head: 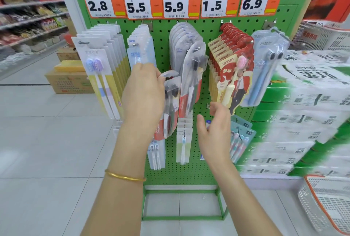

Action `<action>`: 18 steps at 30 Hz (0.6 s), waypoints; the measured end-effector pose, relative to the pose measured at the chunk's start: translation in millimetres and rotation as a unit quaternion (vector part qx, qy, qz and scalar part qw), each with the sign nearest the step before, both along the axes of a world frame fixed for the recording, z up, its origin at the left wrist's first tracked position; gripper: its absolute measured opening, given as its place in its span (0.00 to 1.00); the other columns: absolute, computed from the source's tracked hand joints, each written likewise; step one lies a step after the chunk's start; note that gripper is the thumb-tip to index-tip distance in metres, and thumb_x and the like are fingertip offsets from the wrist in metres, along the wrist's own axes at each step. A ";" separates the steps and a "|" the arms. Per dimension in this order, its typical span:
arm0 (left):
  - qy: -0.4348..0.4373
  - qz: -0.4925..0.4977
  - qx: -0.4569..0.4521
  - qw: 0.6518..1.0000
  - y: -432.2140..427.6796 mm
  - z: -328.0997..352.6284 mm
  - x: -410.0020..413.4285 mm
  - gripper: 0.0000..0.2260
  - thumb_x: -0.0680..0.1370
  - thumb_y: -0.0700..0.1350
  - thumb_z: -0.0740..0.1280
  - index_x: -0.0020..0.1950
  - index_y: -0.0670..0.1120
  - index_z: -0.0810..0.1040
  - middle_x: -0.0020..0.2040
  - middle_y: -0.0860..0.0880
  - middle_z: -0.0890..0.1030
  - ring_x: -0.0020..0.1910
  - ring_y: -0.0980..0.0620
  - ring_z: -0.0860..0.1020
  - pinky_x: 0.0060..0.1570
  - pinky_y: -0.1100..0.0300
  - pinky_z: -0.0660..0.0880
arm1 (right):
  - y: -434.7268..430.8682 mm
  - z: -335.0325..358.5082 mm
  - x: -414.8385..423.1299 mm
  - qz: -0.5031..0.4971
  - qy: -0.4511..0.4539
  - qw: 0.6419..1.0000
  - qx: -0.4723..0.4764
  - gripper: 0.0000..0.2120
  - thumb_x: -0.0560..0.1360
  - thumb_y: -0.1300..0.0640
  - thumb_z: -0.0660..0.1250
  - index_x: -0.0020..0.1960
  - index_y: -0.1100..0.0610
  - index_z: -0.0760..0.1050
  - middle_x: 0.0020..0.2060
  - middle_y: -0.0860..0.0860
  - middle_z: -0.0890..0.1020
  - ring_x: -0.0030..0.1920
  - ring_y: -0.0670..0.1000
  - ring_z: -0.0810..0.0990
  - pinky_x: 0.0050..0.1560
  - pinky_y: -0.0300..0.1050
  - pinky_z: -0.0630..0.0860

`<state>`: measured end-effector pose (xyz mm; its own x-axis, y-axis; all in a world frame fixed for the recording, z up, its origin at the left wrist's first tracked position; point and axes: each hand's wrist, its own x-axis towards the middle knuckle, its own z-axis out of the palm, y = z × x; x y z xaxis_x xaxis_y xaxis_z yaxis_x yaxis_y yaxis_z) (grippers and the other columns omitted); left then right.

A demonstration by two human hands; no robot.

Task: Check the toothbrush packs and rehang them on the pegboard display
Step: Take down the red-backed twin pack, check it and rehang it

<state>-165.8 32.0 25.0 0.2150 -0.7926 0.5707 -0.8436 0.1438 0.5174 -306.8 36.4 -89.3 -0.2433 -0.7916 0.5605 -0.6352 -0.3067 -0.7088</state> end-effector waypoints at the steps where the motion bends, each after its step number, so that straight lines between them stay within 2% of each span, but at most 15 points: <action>1: 0.006 0.004 0.010 1.000 8.3 -4.2 0.5 0.05 0.81 0.45 0.61 0.47 0.45 0.73 0.50 0.46 0.75 0.46 0.45 0.74 0.44 0.51 0.71 | 2.8 -2.3 -1.1 0.005 0.003 1.000 0.008 0.18 0.77 0.59 0.64 0.65 0.63 0.67 0.56 0.55 0.72 0.59 0.52 0.70 0.59 0.44 0.67; 3: 0.017 0.003 0.028 0.999 22.5 -14.9 1.9 0.05 0.81 0.46 0.61 0.46 0.47 0.72 0.48 0.49 0.75 0.46 0.47 0.73 0.44 0.51 0.70 | 9.2 -8.2 -3.0 0.027 -0.004 0.999 0.042 0.15 0.78 0.58 0.63 0.63 0.61 0.68 0.54 0.51 0.72 0.57 0.49 0.69 0.54 0.39 0.64; 5: 0.060 -0.019 0.050 0.997 31.2 -28.0 2.8 0.04 0.80 0.45 0.62 0.46 0.47 0.72 0.44 0.50 0.76 0.45 0.47 0.74 0.45 0.50 0.72 | 15.8 -15.9 -5.3 0.071 -0.038 0.992 0.093 0.13 0.78 0.57 0.62 0.62 0.57 0.70 0.52 0.46 0.73 0.53 0.45 0.72 0.50 0.38 0.66; 9: 0.158 -0.080 0.126 0.976 38.2 -59.8 -3.4 0.04 0.80 0.42 0.62 0.46 0.47 0.73 0.37 0.55 0.72 0.37 0.56 0.71 0.38 0.60 0.68 | 30.8 -35.6 -19.0 0.178 -0.139 0.956 0.189 0.08 0.80 0.56 0.59 0.55 0.52 0.75 0.45 0.40 0.78 0.46 0.37 0.75 0.46 0.35 0.71; 12: 0.203 -0.110 0.154 0.961 39.0 -82.6 -14.6 0.04 0.80 0.42 0.63 0.45 0.47 0.74 0.37 0.55 0.72 0.36 0.58 0.70 0.37 0.63 0.67 | 46.5 -48.0 -39.2 0.198 -0.203 0.930 0.233 0.11 0.81 0.57 0.59 0.43 0.52 0.77 0.34 0.39 0.78 0.36 0.37 0.74 0.39 0.33 0.70; 14: 0.224 -0.114 0.154 0.956 37.6 -95.9 -25.8 0.04 0.80 0.42 0.63 0.46 0.48 0.74 0.37 0.56 0.73 0.36 0.60 0.71 0.38 0.66 0.68 | 57.2 -54.7 -52.3 0.201 -0.249 0.913 0.253 0.11 0.80 0.58 0.61 0.41 0.53 0.79 0.34 0.41 0.79 0.35 0.42 0.76 0.38 0.36 0.71; 16: 0.225 -0.111 0.146 0.957 36.9 -106.0 -41.9 0.04 0.81 0.44 0.61 0.48 0.49 0.74 0.39 0.58 0.73 0.37 0.61 0.71 0.38 0.68 0.67 | 66.4 -60.9 -63.4 0.182 -0.292 0.904 0.255 0.10 0.79 0.59 0.63 0.41 0.54 0.80 0.36 0.48 0.81 0.36 0.47 0.77 0.39 0.43 0.73; 18: 0.220 -0.132 0.158 0.954 36.4 -116.4 -61.0 0.07 0.82 0.48 0.58 0.53 0.48 0.74 0.43 0.59 0.74 0.43 0.59 0.72 0.42 0.64 0.66 | 72.2 -62.5 -71.1 0.145 -0.329 0.901 0.242 0.10 0.78 0.60 0.64 0.40 0.54 0.80 0.35 0.50 0.81 0.35 0.48 0.77 0.38 0.43 0.73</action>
<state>-226.7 68.3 -91.3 0.1484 -0.9694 0.1956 -0.4914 0.0994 0.8653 -377.8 108.6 -151.8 -0.1411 -0.9884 -0.0567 0.0280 0.0533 -0.9982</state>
